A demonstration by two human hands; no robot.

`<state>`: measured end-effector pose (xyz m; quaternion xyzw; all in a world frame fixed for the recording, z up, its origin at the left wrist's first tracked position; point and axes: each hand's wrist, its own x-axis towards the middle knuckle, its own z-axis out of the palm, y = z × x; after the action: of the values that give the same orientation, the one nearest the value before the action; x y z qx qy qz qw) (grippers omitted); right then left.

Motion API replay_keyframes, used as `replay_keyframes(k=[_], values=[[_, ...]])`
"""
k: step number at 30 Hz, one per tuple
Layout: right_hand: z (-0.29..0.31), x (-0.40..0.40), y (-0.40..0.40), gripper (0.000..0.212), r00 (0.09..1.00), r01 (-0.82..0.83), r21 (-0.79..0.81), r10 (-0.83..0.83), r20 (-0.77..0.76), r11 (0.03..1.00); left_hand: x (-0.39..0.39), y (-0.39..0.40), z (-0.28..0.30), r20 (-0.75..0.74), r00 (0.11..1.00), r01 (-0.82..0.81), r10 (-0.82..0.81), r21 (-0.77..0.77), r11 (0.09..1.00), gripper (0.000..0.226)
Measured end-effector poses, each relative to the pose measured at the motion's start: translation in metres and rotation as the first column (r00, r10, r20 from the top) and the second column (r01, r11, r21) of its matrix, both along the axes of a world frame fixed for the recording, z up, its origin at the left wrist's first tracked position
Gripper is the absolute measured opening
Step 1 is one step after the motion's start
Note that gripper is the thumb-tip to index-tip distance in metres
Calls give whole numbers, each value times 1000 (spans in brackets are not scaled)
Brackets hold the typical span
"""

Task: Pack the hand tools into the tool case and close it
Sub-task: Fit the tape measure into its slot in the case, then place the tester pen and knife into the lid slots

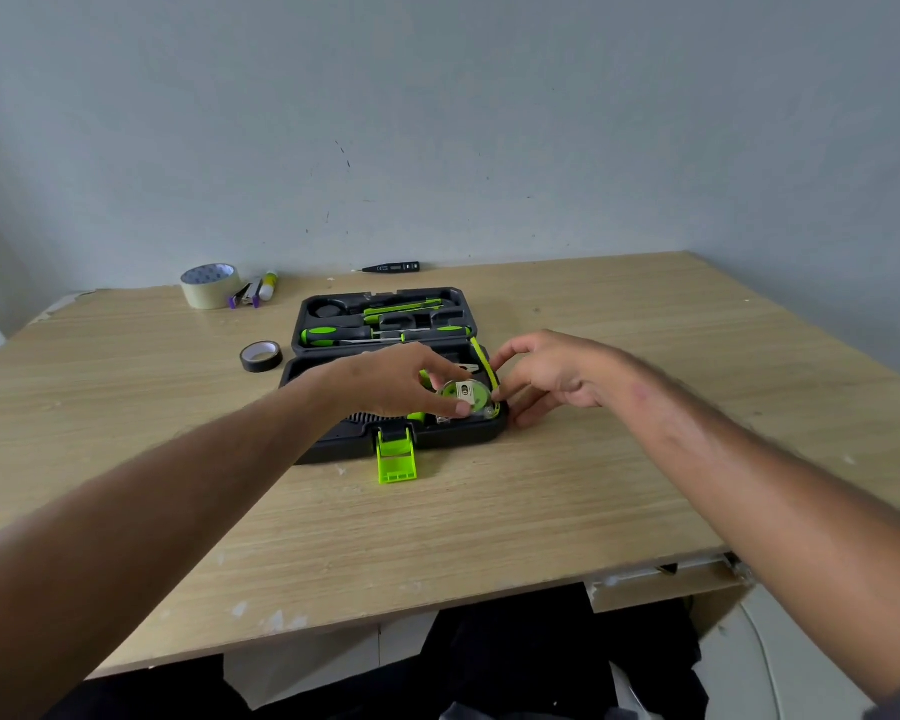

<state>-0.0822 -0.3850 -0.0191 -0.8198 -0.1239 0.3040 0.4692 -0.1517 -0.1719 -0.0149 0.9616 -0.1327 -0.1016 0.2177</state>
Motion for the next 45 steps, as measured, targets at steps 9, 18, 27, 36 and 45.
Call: replay_keyframes(k=[9,18,27,36,45], values=[[-9,1,13,12,970,144,-25,-137,201,989,0,0,-2,1,1000,-15,15,-11,1000,56],[-12,-2,22,22,903,201,-46,-167,397,979,1,-3,1,-20,999,-28,29,73,997,60],[-12,1,23,15,890,196,-30,-165,424,980,16,-24,8,-31,996,-78,88,236,968,75],[-11,4,22,17,835,194,-22,-153,529,981,16,-17,15,-103,994,-17,30,122,992,72],[-8,24,56,23,750,192,26,-163,641,981,24,14,14,55,990,-127,130,-52,991,37]])
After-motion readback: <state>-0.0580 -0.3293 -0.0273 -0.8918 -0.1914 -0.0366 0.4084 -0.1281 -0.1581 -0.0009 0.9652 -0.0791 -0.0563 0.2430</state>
